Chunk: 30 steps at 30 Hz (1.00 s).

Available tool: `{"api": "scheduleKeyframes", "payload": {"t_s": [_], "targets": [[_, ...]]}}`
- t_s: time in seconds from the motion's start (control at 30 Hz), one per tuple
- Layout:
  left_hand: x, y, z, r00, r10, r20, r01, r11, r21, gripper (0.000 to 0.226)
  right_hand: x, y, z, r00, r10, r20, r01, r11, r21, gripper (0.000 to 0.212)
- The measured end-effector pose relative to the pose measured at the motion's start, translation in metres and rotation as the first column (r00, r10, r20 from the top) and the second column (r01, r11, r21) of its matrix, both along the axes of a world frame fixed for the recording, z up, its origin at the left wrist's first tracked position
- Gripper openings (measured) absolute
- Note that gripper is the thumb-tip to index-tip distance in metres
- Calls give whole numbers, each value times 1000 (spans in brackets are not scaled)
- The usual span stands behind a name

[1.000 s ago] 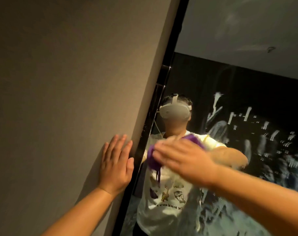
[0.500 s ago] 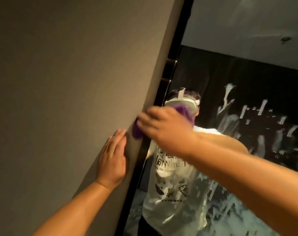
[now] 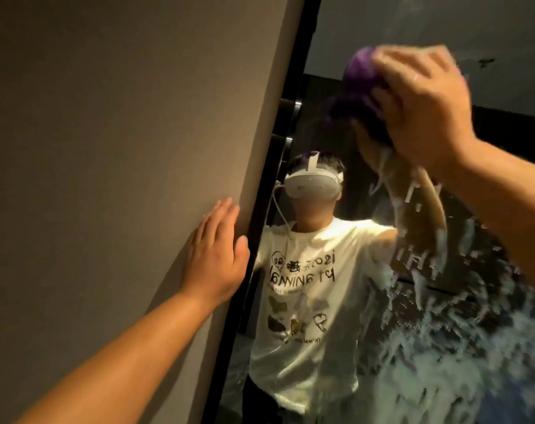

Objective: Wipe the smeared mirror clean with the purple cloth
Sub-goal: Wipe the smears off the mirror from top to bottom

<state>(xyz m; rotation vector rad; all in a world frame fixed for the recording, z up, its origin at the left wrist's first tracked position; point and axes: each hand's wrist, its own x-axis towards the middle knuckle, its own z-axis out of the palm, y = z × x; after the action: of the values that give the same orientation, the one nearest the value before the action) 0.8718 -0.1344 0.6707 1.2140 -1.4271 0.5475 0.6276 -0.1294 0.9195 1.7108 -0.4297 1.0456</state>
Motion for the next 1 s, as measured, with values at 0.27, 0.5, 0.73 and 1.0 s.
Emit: {"api": "scheduleKeyframes", "payload": {"t_s": [0.27, 0.5, 0.73, 1.0], "targets": [[-29, -32, 26, 993, 105, -49, -109, 991, -84, 63, 14, -54, 44, 968, -65, 243, 64, 998, 11, 57], [-29, -35, 24, 995, 76, -66, -84, 987, -139, 62, -18, -35, -88, 976, -193, -103, 199, 979, 52, 52], [-36, -25, 27, 993, 69, -99, -73, 996, -43, 69, -70, -28, -312, 821, -147, -552, 265, 954, 141, 41], [-40, -25, 26, 990, 99, -103, -103, 994, -37, 68, -59, 6, -131, 974, 178, -137, -144, 962, 231, 34]]}}
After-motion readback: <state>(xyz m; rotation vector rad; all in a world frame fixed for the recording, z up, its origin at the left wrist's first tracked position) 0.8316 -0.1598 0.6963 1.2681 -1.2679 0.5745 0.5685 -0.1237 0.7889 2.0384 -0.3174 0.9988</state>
